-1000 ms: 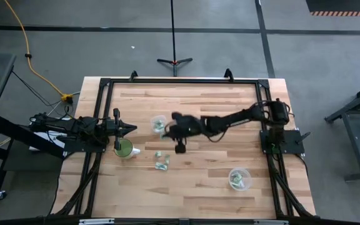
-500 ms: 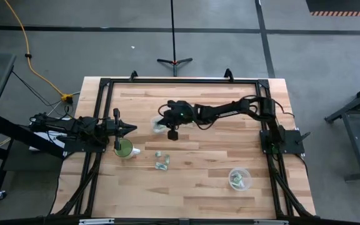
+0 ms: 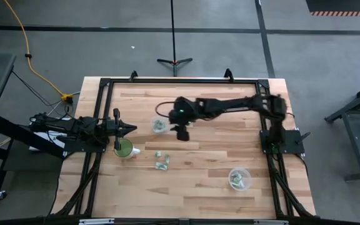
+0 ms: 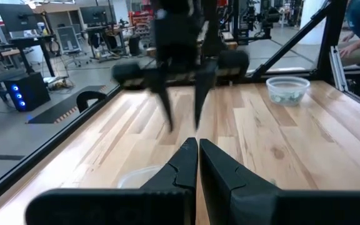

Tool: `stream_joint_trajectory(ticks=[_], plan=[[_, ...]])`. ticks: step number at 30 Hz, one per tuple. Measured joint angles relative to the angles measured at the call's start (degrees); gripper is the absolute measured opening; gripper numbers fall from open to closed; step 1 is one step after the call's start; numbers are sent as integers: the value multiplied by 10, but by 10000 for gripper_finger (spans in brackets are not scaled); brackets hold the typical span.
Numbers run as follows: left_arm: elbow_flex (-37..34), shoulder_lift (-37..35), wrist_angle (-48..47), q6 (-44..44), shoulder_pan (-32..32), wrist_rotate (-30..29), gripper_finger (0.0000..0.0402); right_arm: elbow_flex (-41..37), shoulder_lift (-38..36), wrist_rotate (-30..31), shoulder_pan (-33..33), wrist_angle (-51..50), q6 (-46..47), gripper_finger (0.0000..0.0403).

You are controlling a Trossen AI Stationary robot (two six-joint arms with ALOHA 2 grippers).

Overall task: Pick and place items into bin
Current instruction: Put the green stevia packet into the top transparent bin

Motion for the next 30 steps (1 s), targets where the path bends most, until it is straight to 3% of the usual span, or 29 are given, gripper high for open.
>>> stream_joint_trajectory(ticks=[3, 6, 10, 16, 18, 23, 30], plan=[[0, 0, -7, -2, 0, 0, 51, -106, -81, -2, 9, 64, 18, 115], [0, 0, -10, -2, 0, 0, 51, -260, -192, 27, 20, 154, 51, 83], [0, 0, -13, -4, 0, 0, 51, -465, -377, 106, 45, 275, 94, 42], [0, 0, 7, -1, 0, 0, 51, -686, -666, 134, 73, 433, 119, 3], [0, 0, 17, -1, 0, 0, 51, -725, -749, 147, 75, 449, 125, 4], [0, 0, 21, -1, 0, 0, 51, -778, -911, 147, 75, 371, 119, 3], [0, 0, 21, -3, 0, 0, 51, -823, -1074, 184, 75, 280, 92, 3]])
